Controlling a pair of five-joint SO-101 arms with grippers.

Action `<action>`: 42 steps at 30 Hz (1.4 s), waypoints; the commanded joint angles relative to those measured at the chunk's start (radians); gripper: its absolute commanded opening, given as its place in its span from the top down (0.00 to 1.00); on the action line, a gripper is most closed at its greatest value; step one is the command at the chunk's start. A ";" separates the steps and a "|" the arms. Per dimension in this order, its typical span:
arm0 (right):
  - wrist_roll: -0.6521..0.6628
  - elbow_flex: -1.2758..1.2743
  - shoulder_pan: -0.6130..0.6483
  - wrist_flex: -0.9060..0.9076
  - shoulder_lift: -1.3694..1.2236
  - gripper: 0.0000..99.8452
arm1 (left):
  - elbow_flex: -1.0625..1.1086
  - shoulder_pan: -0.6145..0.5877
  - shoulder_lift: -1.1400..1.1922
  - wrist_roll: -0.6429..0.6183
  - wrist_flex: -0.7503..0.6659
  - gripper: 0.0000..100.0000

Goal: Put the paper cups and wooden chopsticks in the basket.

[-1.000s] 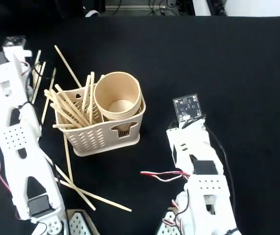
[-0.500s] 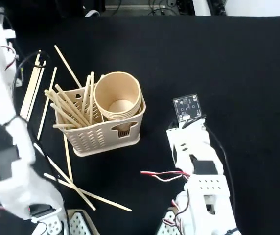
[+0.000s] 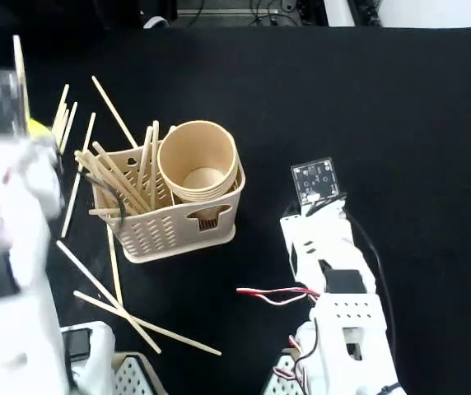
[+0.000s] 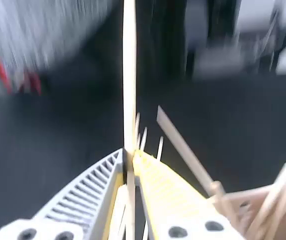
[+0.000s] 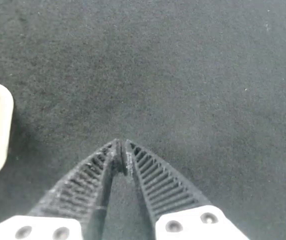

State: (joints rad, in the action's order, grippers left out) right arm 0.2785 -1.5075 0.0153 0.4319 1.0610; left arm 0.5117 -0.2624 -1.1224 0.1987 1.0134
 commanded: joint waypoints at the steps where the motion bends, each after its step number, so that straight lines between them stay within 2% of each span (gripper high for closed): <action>1: 0.008 0.010 -0.006 0.003 -0.004 0.99 | 0.194 0.084 -0.362 -0.009 -0.235 0.97; 4: 0.008 0.010 -0.006 0.003 -0.004 0.99 | 0.312 0.160 -0.582 -0.037 -0.381 0.97; 7: 0.008 0.010 -0.006 0.003 -0.004 0.99 | 0.369 0.271 -0.715 -0.153 -0.451 0.97; 11: 0.008 0.010 -0.006 0.003 -0.004 0.99 | 0.364 0.374 -0.647 -0.250 -0.446 0.97; 15: 0.008 0.012 -0.006 0.005 -0.004 0.99 | 0.443 0.421 -0.552 -0.261 -0.454 0.97; 29: 0.008 0.012 -0.006 0.006 -0.004 0.99 | 0.628 0.418 -0.488 -0.259 -0.450 0.97; 31: 0.008 0.012 -0.006 0.006 -0.004 0.99 | 0.639 0.414 -0.488 -0.264 -0.446 0.93; 33: 0.008 0.012 -0.006 0.006 -0.004 0.99 | 0.628 0.389 -0.486 -0.307 -0.433 0.85; 36: 0.008 0.012 -0.006 0.006 -0.004 0.99 | 0.512 0.317 -0.483 -0.422 -0.316 0.81; 39: 0.008 0.012 -0.006 0.005 -0.004 0.99 | 0.325 0.239 -0.460 -0.425 -0.178 0.81; 42: 0.008 0.012 -0.006 0.005 -0.004 0.99 | 0.117 0.154 -0.339 -0.385 -0.046 0.81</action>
State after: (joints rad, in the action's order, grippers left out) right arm 0.2785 -1.5075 0.0153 0.4319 1.0610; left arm 0.8585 -0.0353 -1.5581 -0.2094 0.8646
